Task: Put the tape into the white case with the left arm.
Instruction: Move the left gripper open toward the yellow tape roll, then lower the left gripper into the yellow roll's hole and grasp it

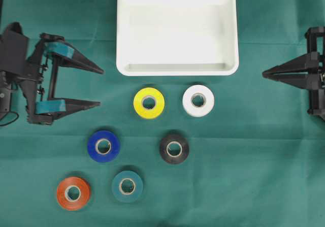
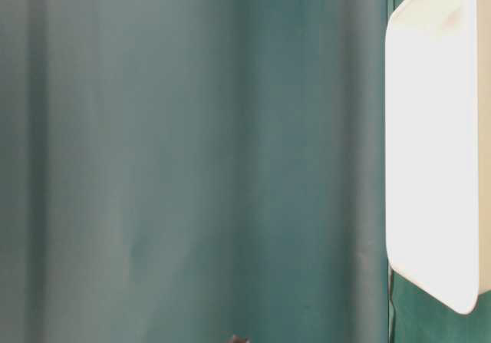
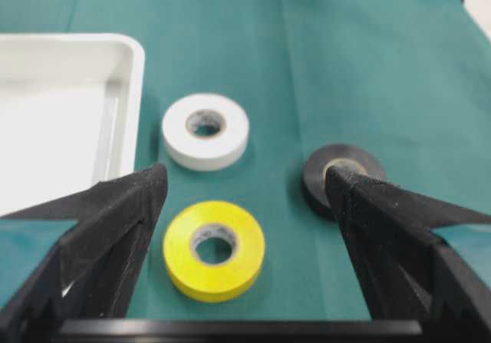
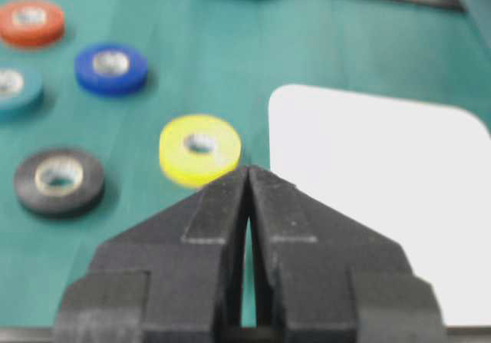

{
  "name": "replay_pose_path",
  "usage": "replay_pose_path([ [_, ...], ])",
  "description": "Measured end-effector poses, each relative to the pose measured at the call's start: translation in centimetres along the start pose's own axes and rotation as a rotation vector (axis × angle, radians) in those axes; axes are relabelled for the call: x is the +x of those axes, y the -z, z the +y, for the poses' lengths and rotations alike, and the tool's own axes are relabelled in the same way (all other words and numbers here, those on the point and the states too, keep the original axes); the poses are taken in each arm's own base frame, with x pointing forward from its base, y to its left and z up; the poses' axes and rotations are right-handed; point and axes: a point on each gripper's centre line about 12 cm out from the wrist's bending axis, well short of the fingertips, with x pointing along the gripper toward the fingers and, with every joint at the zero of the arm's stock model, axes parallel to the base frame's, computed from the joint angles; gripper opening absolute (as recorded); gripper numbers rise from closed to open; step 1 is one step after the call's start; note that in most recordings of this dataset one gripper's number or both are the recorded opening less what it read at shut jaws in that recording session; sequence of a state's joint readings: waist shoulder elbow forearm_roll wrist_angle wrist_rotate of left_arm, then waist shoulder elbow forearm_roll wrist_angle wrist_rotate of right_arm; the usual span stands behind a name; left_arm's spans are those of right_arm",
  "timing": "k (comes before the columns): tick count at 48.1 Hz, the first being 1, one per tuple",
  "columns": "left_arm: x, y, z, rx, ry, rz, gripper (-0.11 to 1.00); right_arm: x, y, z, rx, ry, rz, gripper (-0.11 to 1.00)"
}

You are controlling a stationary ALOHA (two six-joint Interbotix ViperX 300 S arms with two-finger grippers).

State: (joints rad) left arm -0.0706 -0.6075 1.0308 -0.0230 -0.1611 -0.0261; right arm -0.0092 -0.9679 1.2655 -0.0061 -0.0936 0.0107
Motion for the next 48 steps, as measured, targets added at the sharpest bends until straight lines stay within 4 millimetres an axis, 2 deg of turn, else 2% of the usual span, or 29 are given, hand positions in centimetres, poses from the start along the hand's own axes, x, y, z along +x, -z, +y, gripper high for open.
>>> replay_pose_path([
  [11,1.9,0.4,-0.4,0.004,0.011,0.050,0.98,-0.3,2.9,0.0,-0.007,0.002,0.118,-0.09],
  [29,5.2,1.7,-1.1,0.013,0.026,0.181,0.98,-1.3,6.2,-0.1,-0.009,0.003,0.233,-0.09],
  [39,6.5,2.3,-1.5,0.018,0.035,0.244,0.98,-1.8,6.5,-0.1,-0.018,0.003,0.227,-0.09],
  [48,6.8,2.5,-1.6,0.018,0.036,0.269,0.98,-1.9,6.4,-0.1,-0.024,0.003,0.221,-0.09],
])
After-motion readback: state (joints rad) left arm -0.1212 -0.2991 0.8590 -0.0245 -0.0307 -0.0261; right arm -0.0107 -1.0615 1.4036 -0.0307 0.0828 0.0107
